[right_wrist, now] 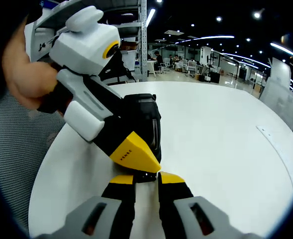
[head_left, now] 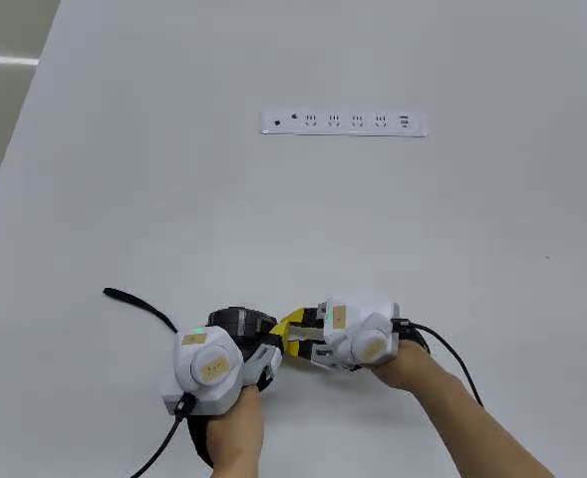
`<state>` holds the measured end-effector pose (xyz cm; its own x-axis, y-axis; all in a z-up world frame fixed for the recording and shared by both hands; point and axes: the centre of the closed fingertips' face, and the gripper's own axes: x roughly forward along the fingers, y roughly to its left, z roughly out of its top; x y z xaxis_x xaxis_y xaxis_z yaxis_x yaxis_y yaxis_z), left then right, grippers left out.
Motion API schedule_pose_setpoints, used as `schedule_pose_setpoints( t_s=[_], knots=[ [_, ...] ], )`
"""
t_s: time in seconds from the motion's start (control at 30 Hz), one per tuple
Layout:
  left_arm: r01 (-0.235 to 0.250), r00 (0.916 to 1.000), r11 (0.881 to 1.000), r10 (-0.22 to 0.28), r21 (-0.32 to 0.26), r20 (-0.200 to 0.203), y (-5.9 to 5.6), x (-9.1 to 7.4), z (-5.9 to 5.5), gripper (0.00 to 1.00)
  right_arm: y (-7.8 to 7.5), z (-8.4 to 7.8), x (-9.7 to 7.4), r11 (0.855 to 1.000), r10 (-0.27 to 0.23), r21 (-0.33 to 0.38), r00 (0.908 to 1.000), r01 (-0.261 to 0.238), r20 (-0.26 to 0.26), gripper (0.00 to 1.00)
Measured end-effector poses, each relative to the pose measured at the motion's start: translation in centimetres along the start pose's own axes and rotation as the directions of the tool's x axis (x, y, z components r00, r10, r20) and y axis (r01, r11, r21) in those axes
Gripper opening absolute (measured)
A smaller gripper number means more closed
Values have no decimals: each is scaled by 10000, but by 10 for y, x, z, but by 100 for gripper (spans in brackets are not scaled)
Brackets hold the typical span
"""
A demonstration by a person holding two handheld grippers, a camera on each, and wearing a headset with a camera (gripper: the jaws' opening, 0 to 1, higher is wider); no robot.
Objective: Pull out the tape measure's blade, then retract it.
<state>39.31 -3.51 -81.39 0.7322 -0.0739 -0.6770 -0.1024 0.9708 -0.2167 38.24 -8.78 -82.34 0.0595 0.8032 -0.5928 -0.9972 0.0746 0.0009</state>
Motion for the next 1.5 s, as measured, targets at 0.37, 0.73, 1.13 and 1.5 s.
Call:
schedule_pose_setpoints(
  t_s=[0.37,0.73,1.13,1.5],
  knots=[
    [72,9999,9999,-71,147,-72,2,-5,1,70,-3,-2,-8,9997,-150,192,9999,151,-46,20],
    [341,9993,9970,-328,702,-192,6,-13,-1,72,-6,-11,-25,9981,-450,416,9989,456,-157,26],
    [934,9945,9736,-815,2083,-651,20,-21,-16,73,-9,-26,-52,9930,-979,646,9951,987,-146,35],
    [2282,9729,9147,-2011,3336,-1141,37,-28,-21,74,-10,-39,-83,9786,-1749,1110,9846,1735,23,43]
  ],
)
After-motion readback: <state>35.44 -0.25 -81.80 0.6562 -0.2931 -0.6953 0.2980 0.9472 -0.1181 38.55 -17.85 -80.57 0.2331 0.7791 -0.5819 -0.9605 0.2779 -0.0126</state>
